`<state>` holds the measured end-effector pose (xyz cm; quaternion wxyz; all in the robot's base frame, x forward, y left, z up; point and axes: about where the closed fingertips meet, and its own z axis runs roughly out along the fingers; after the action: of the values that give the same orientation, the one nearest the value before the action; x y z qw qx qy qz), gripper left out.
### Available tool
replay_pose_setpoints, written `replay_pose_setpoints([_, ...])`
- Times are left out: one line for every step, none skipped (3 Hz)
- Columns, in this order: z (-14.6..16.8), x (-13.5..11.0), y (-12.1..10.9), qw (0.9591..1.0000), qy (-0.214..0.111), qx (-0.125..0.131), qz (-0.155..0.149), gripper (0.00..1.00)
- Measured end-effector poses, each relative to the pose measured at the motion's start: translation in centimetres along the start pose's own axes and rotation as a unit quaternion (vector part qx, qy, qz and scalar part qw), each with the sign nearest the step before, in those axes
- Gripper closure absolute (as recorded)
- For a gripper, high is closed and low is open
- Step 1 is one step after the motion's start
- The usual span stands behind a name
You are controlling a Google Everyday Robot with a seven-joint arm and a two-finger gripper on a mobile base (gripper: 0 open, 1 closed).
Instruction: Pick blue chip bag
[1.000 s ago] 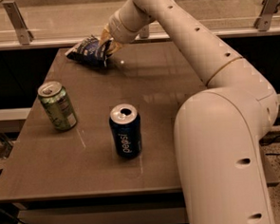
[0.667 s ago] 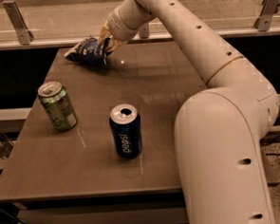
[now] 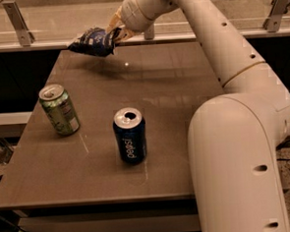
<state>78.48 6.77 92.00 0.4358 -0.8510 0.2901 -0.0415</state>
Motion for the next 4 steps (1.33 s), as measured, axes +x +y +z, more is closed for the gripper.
replay_pose_setpoints([-2.8, -0.5, -1.2, 0.9998, -0.011, 0.018, -0.005, 1.0])
replay_pose_setpoints([-5.0, -1.6, -2.4, 0.9998, -0.007, 0.017, -0.008, 1.0])
replay_pose_setpoints([-6.7, -2.8, -3.4, 0.9999, 0.01, 0.008, -0.003, 1.0])
replay_pose_setpoints([-8.4, -4.2, -4.1, 0.9992, 0.038, -0.001, 0.008, 1.0])
